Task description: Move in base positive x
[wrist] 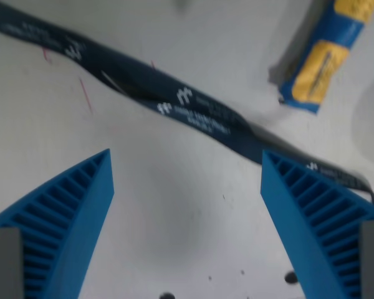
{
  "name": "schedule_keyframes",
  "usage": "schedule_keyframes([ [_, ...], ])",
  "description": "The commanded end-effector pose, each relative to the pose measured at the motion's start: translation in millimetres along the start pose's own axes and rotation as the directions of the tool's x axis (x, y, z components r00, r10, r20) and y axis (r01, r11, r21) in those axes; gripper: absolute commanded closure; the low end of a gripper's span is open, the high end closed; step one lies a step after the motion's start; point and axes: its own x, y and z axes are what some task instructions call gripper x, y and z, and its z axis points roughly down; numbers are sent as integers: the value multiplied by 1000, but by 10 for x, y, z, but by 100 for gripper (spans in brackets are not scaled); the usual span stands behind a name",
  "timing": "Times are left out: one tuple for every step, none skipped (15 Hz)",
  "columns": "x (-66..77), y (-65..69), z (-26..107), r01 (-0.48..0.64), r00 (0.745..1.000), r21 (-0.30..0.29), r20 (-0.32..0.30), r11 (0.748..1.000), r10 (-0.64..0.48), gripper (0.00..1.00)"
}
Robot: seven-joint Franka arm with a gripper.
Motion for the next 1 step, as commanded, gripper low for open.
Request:
schedule_keyframes([
  [189, -88, 6, -18, 999, -12, 43, 1000, 19, 0],
])
